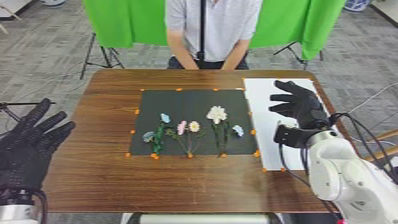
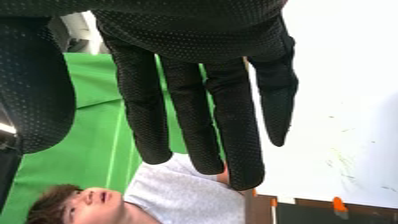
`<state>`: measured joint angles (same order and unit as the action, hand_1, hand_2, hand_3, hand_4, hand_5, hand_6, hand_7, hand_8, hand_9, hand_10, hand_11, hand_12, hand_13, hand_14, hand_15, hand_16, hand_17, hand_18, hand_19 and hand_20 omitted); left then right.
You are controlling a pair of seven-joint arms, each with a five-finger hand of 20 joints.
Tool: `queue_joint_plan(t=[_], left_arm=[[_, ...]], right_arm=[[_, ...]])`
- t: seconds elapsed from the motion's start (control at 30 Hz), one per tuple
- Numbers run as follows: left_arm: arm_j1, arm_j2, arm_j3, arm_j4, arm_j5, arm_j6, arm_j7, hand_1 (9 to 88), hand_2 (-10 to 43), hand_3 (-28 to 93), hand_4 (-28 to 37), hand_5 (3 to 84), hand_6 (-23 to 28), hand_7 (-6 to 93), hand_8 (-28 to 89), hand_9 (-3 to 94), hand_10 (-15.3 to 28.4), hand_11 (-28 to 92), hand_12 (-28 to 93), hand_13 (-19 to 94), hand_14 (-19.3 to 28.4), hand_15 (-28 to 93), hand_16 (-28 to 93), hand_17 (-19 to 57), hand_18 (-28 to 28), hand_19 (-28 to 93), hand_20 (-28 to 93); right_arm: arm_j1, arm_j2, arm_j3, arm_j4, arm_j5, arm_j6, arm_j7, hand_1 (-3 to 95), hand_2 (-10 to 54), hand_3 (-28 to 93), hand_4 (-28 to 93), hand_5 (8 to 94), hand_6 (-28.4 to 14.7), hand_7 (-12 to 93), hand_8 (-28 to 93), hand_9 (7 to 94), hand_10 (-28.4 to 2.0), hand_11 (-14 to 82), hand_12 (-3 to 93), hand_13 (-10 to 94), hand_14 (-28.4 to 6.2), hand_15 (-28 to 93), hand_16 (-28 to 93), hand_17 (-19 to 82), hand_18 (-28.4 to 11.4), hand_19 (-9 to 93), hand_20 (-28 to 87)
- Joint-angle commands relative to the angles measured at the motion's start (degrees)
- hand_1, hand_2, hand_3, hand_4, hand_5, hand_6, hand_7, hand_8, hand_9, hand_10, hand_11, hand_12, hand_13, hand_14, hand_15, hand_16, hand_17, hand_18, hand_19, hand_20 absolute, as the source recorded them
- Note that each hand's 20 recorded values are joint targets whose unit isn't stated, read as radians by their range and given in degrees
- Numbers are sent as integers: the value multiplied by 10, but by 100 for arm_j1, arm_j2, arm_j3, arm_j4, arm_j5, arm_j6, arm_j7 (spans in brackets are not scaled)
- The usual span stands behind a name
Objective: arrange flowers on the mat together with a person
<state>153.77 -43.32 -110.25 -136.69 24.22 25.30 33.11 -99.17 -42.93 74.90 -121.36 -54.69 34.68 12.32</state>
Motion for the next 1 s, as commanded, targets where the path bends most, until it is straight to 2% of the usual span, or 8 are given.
queue_joint_plan(t=[0.03, 0.13, 0.23, 0.33, 0.43, 0.77, 0.87, 1.0], left_arm=[[40, -72, 5, -3, 25, 23, -34, 202, 92, 741, -283, 311, 42, 108, -89, 306, 156, 194, 130, 217, 219, 478, -49, -94, 197, 403, 181], [7, -151, -7, -7, 124, -20, -118, 202, 92, 740, -283, 311, 42, 107, -89, 305, 156, 194, 131, 217, 219, 478, -49, -94, 197, 404, 181], [51, -85, -15, -16, 63, 8, -53, 202, 92, 740, -283, 311, 42, 108, -89, 306, 156, 193, 130, 217, 219, 478, -49, -94, 197, 404, 181], [-29, -173, -8, -7, 134, -25, -198, 202, 92, 740, -283, 311, 42, 108, -89, 306, 155, 193, 131, 217, 218, 477, -49, -95, 197, 404, 181], [-12, -146, -9, 3, 117, -20, -177, 202, 92, 740, -283, 310, 42, 107, -89, 305, 155, 193, 130, 217, 218, 477, -49, -95, 197, 404, 181], [-99, -322, -23, -13, 291, -112, -423, 202, 91, 741, -283, 311, 42, 108, -89, 306, 156, 194, 130, 216, 220, 477, -49, -95, 198, 405, 181], [-74, -296, -27, -12, 279, -102, -392, 202, 91, 741, -283, 311, 42, 108, -90, 306, 156, 193, 130, 216, 219, 477, -49, -95, 198, 405, 181], [14, -202, -15, 0, 136, -52, -228, 201, 91, 743, -283, 310, 42, 107, -89, 306, 155, 193, 130, 217, 218, 477, -49, -95, 198, 405, 181]], right_arm=[[30, 0, -2, -12, -51, -30, -42, 195, 55, 744, -249, 499, 3, 125, -114, 540, -166, 158, 147, 453, -188, 560, 99, 37, -251, 546, 167], [27, -3, -6, -16, -68, -33, -38, 195, 56, 744, -248, 499, 3, 125, -114, 540, -165, 158, 147, 454, -188, 560, 99, 37, -251, 546, 167], [-3, 2, 10, -20, -32, -47, -58, 196, 56, 743, -248, 499, 3, 125, -114, 540, -165, 157, 147, 453, -188, 560, 98, 37, -251, 546, 167], [-14, -17, 14, -21, -74, -32, -14, 195, 56, 744, -248, 499, 3, 125, -115, 540, -165, 157, 147, 453, -189, 560, 99, 37, -251, 546, 168], [-13, -13, 5, -18, -102, -41, 0, 195, 56, 744, -248, 499, 3, 125, -115, 540, -165, 157, 147, 453, -188, 560, 99, 37, -251, 546, 168], [-74, -32, 39, -42, -116, -36, 34, 195, 56, 744, -248, 499, 3, 124, -115, 539, -165, 157, 147, 453, -188, 560, 99, 37, -251, 547, 168], [-84, -31, 46, -45, -111, -36, 22, 194, 56, 744, -248, 500, 3, 125, -114, 539, -165, 157, 147, 453, -188, 560, 99, 37, -251, 547, 168], [-68, -33, 32, -38, -95, -57, 11, 194, 57, 743, -248, 500, 3, 125, -115, 540, -165, 158, 147, 453, -188, 560, 99, 37, -251, 547, 168]])
